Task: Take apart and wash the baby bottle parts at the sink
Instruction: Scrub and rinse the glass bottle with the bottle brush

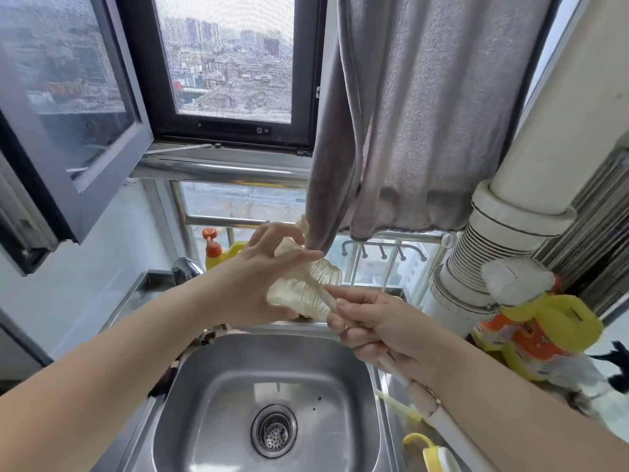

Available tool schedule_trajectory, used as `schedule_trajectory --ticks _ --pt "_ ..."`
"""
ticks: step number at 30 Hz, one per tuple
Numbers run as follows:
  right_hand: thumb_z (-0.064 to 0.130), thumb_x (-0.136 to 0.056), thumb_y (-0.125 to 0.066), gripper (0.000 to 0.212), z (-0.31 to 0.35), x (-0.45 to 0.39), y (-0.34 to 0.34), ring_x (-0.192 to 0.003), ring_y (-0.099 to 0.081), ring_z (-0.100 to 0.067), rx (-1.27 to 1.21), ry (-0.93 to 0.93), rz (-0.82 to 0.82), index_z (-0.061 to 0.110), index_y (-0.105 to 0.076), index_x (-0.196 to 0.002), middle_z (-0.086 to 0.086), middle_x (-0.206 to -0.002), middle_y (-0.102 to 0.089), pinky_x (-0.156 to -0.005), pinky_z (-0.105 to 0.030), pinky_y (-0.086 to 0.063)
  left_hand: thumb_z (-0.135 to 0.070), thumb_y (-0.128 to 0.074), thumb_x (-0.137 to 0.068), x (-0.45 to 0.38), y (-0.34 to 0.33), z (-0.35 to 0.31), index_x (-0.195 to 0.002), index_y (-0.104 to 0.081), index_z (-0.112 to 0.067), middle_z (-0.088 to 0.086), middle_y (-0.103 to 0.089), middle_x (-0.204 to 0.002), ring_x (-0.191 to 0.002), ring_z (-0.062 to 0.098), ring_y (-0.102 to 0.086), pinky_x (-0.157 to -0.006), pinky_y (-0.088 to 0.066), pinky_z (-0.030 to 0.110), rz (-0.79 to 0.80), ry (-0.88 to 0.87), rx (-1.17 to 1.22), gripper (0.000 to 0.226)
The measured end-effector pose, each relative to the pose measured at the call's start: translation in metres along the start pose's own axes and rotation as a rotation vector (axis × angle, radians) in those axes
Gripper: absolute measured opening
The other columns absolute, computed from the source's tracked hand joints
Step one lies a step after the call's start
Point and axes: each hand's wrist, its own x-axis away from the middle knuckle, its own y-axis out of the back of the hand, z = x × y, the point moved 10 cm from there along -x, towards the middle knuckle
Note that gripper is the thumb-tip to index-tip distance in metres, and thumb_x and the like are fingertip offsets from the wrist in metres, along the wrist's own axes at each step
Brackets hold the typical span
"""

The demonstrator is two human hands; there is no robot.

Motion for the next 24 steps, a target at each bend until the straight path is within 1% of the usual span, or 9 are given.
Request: schedule_trajectory --ticks 2,4,6,9,12,16,18,21,24 --pt "0.005 -0.099 -0.040 0.030 0.001 0.002 0.004 -0.039 -0.027 0.000 -0.060 -0.007 -0.012 0.011 -0.058 -0.123 -0.003 -0.064 -0.048 -0.031 -0.008 -0.019 -0.045 -0.072 -0.074 0.001 0.006 -0.007 -0.143 -0.024 -0.034 -0.005 -0.033 -0.132 -0.128 0.022 -0.034 -0.113 -0.026 0.044 -0.051 -0.039 -0.081 0.085" --pt "0.005 -0.099 -0.039 0.030 0.001 0.003 0.006 -0.038 -0.026 0.000 -0.126 -0.018 -0.024 0.009 -0.055 -0.124 -0.003 -0.063 -0.047 -0.030 -0.008 -0.019 -0.051 -0.058 -0.078 0.002 0.010 -0.015 -0.145 -0.027 -0.020 0.001 -0.047 -0.137 -0.130 0.022 -0.042 -0.119 -0.012 0.044 -0.102 -0.097 -0.156 0.080" --pt "0.005 -0.100 -0.038 0.030 0.003 0.003 0.008 -0.037 -0.026 0.000 -0.155 -0.018 -0.042 0.007 -0.053 -0.124 -0.004 -0.063 -0.047 -0.030 -0.008 -0.018 -0.054 -0.054 -0.078 0.002 0.006 -0.015 -0.141 -0.032 -0.015 0.004 -0.049 -0.141 -0.135 0.022 -0.040 -0.117 -0.009 0.047 -0.109 -0.119 -0.246 0.077" --pt "0.004 -0.100 -0.037 0.026 0.005 0.003 0.008 -0.037 -0.026 0.000 -0.166 -0.010 -0.060 0.007 -0.055 -0.118 -0.004 -0.062 -0.046 -0.031 -0.008 -0.017 -0.056 -0.072 -0.065 0.002 -0.005 -0.012 -0.136 -0.039 -0.016 0.002 -0.043 -0.146 -0.139 0.024 -0.029 -0.113 -0.012 0.055 -0.112 -0.114 -0.416 0.088" --pt "0.004 -0.100 -0.036 0.023 0.008 0.002 0.005 -0.036 -0.025 0.000 -0.155 -0.001 -0.062 0.008 -0.054 -0.114 -0.003 -0.062 -0.045 -0.032 -0.008 -0.014 -0.055 -0.085 -0.046 -0.003 -0.007 -0.011 -0.131 -0.041 -0.015 0.005 -0.047 -0.142 -0.134 0.030 -0.037 -0.111 -0.017 0.056 -0.127 -0.087 -0.482 0.104" --pt "0.005 -0.100 -0.036 0.026 0.011 0.002 0.000 -0.038 -0.024 0.000 -0.094 0.005 -0.030 0.009 -0.056 -0.118 -0.002 -0.063 -0.043 -0.034 -0.009 -0.013 -0.037 -0.094 -0.042 -0.008 0.003 -0.017 -0.124 -0.043 -0.011 0.010 -0.057 -0.131 -0.124 0.036 -0.051 -0.110 -0.023 0.050 -0.214 -0.120 -0.471 0.100" --pt "0.006 -0.100 -0.036 0.030 0.014 0.003 0.001 -0.038 -0.024 0.000 -0.044 0.022 -0.025 0.009 -0.055 -0.123 -0.002 -0.063 -0.043 -0.033 -0.009 -0.015 -0.029 -0.094 -0.040 -0.009 0.009 -0.017 -0.124 -0.043 -0.012 0.013 -0.057 -0.126 -0.121 0.037 -0.053 -0.111 -0.022 0.050 -0.251 -0.119 -0.434 0.099" --pt "0.006 -0.099 -0.041 0.031 0.020 0.007 0.001 -0.040 -0.026 -0.002 0.120 0.064 -0.015 0.014 -0.058 -0.123 -0.001 -0.063 -0.047 -0.034 -0.010 -0.019 -0.030 -0.093 -0.041 -0.009 0.018 -0.010 -0.127 -0.041 -0.015 0.014 -0.057 -0.122 -0.118 0.035 -0.055 -0.113 -0.019 0.056 -0.266 -0.066 -0.347 0.101" --pt "0.011 -0.098 -0.048 0.034 0.022 0.011 0.003 -0.047 -0.034 -0.008 0.535 0.121 -0.056 0.028 -0.060 -0.124 0.001 -0.070 -0.056 -0.039 -0.018 -0.031 -0.042 -0.090 -0.045 -0.010 0.022 -0.002 -0.127 -0.042 -0.018 0.009 -0.062 -0.122 -0.119 0.032 -0.057 -0.108 -0.016 0.064 -0.214 -0.065 -0.304 0.098"
